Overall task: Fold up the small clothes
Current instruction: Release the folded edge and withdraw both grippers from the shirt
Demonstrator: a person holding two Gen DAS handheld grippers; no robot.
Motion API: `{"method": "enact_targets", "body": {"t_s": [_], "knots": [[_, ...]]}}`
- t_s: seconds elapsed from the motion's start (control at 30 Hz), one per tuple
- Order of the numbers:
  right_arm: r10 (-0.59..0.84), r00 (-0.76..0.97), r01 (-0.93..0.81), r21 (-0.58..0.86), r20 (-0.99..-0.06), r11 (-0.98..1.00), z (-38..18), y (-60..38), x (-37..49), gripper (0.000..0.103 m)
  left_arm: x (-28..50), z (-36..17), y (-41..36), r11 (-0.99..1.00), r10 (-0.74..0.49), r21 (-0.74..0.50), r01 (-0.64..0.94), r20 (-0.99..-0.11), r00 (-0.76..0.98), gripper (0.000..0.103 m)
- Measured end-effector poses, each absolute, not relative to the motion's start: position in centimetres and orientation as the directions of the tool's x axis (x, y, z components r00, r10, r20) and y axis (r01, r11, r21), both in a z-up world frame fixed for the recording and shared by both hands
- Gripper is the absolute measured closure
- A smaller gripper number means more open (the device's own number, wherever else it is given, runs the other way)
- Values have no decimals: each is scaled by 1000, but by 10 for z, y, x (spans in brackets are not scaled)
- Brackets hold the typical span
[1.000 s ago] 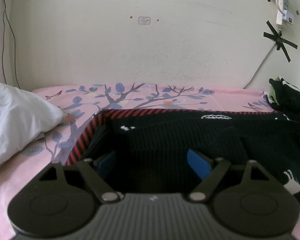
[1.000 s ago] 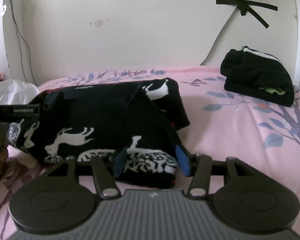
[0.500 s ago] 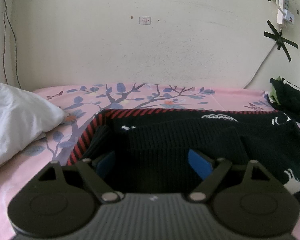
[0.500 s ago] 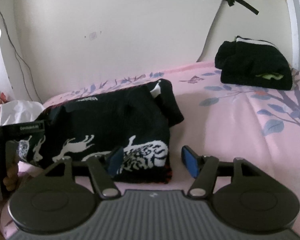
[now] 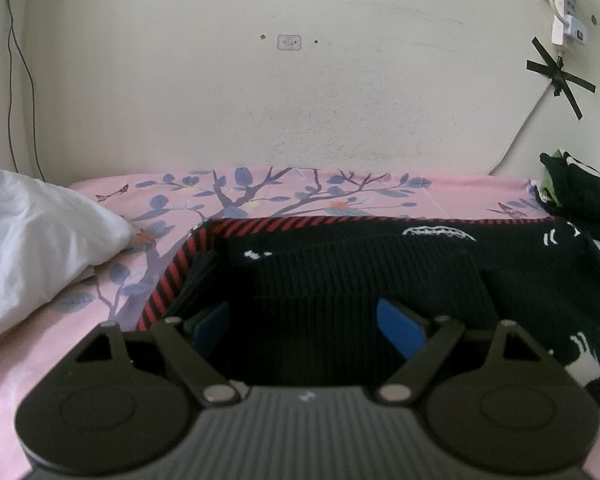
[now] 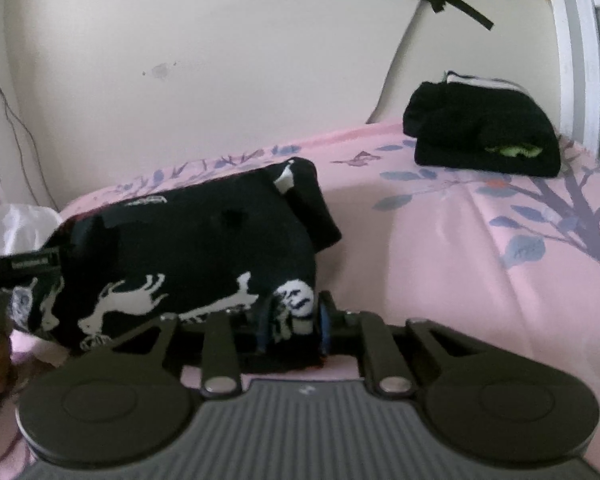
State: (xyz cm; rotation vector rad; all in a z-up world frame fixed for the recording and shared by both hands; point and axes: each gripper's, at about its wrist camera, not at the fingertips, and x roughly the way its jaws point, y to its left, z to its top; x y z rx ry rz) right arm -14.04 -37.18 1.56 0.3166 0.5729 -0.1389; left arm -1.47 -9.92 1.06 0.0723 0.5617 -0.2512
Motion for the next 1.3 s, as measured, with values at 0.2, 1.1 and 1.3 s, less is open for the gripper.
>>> {"method": "enact_targets", "body": {"t_s": [0.2,1.1,1.3], "knots": [[-69,859,219,243,-508,945,20,-371,-150,52,-17,11,-99,967,-209,9,253,-534,819,18],[-56,852,199,223,-521,954,17,-369,-147,53,-34,11,-80,963,-224,1,271,-562,797,7],[-21,868,170,257,-496,951,19,-372,-150,51,-48,30,-15,962,-268,-185,199,-531,804,9]]}}
